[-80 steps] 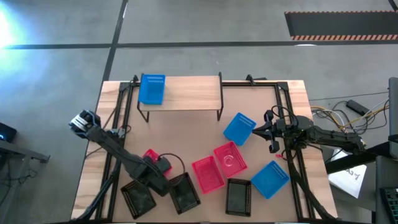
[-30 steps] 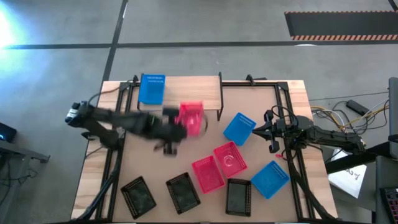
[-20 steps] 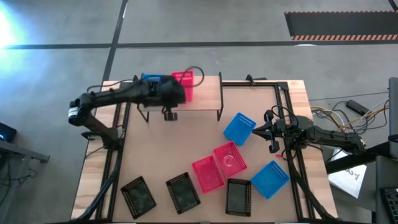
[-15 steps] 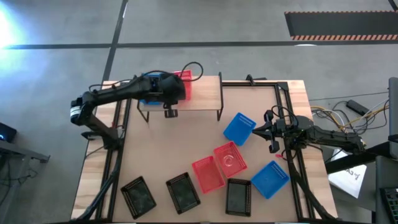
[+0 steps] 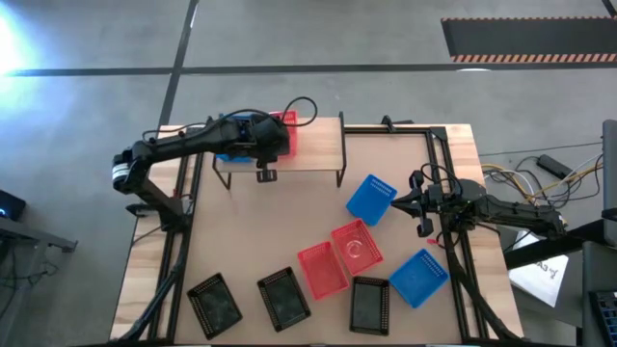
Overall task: Stack baskets on shelf by color
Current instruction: Put the left red bin on the shelf, then put the middle black bin on the shelf
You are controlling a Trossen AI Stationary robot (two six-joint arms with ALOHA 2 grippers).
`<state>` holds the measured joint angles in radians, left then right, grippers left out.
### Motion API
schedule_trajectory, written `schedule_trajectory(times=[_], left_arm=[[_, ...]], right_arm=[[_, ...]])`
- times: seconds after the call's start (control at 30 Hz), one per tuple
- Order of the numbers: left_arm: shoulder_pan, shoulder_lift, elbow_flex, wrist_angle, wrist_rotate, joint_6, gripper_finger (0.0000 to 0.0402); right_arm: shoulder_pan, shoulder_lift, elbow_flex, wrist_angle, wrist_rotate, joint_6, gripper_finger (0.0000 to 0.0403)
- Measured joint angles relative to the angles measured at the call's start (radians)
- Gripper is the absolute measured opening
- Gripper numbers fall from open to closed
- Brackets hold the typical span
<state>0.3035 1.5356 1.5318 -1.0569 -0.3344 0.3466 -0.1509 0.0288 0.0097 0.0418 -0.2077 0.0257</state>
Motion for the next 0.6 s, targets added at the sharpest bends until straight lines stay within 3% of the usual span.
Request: schedule_trajectory(times=[0.6], left_arm=[[-0.005, -0.005, 0.018, 0.0, 0.049, -0.089, 0.0122]], right_arm=[[0.0, 0.0, 0.0, 0.0, 0.0, 0.0, 0.0018]])
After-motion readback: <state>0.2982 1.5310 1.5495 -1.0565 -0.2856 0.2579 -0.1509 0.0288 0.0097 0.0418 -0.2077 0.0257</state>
